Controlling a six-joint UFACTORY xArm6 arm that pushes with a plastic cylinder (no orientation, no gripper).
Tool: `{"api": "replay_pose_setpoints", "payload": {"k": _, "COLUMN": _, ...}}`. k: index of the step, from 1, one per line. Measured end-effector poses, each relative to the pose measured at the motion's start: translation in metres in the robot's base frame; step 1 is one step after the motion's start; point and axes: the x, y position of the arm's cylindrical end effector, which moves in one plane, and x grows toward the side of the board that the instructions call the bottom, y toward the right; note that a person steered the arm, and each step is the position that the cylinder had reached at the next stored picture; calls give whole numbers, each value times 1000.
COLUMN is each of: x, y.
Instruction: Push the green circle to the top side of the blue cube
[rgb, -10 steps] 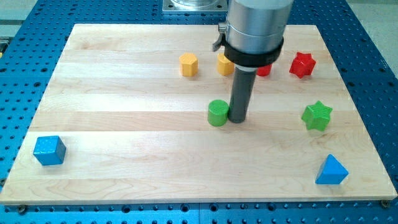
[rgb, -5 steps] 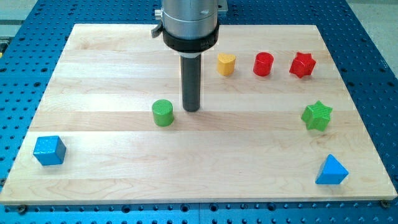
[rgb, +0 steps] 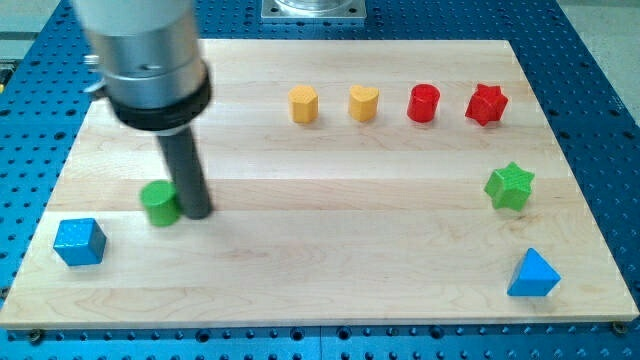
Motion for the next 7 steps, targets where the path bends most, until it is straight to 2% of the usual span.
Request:
{"api": "replay_pose_setpoints", "payload": {"k": 1, "x": 2, "y": 9}}
{"api": "replay_pose_setpoints", "payload": {"k": 2, "x": 24, "y": 5}}
{"api": "replay_pose_setpoints", "payload": {"k": 3, "x": 15, "y": -35}}
{"api": "replay_pose_setpoints", "payload": {"k": 5, "x": 10, "y": -37}}
{"api": "replay_pose_setpoints", "payload": {"k": 7, "x": 37, "y": -38}}
